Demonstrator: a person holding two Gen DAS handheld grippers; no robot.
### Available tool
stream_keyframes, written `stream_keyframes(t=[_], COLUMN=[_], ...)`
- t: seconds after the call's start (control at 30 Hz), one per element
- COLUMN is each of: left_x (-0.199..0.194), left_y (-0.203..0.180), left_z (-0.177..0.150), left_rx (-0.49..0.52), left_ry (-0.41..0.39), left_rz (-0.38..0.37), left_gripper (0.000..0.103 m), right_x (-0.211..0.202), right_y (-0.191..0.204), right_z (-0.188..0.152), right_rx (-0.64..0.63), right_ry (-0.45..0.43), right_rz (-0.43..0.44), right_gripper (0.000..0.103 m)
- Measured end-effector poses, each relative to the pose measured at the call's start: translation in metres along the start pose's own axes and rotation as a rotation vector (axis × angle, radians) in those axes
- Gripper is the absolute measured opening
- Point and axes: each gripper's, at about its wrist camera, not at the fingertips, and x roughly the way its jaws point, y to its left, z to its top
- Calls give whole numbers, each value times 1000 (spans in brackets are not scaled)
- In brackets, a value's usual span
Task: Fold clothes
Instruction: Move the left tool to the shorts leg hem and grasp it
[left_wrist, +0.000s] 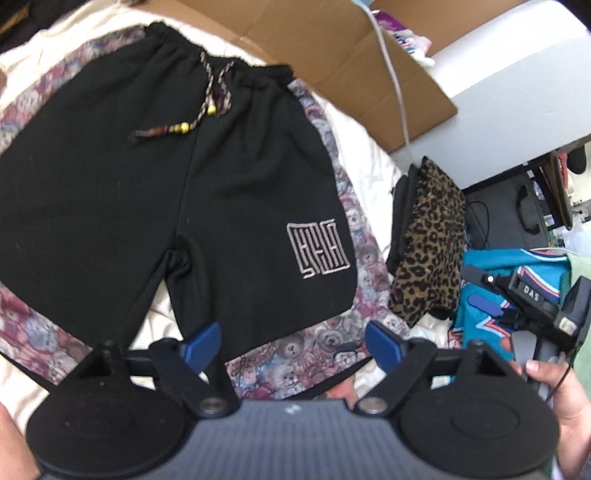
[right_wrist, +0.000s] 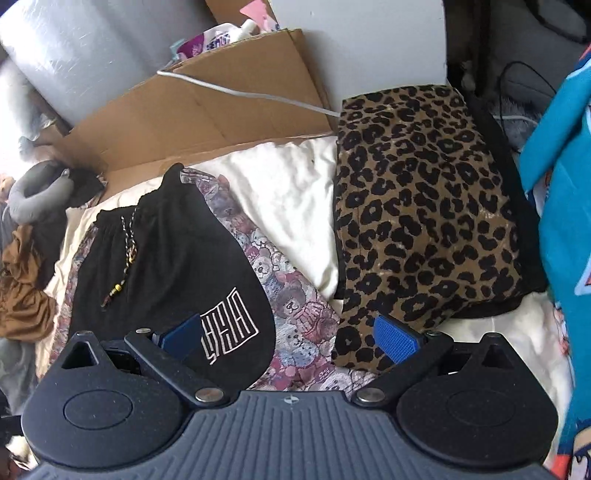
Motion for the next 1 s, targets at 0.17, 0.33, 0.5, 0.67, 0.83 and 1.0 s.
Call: stream_keyframes(t=[0.17,0.33,0.5,0.67,0.83,1.0], left_x=[21,41,61,78,97,99], left_y=[9,22,40,49,58,75], left_z=[-7,-16,-37,-57,-74,-86], left_rx=[5,-12,-66,-79,-100,-208], left_ry=[20,53,114,181,231,139], left_rz=[-16,-46,-41,-34,-6,-101], left_gripper=[79,75,72,72,73,68], right_x=[15,34,46,60,62,64], right_y=[-5,-32,-65,-83,-96,-109], right_z=[-20,-52,-83,-101,-109,-118], right_rx=[-60,-41,47,111,175,172], right_ry=[-23,-25,-64,-77,-120,-88], right_rz=[22,2,2,-9,43,32], right_gripper=[101,83,83,80,76,69])
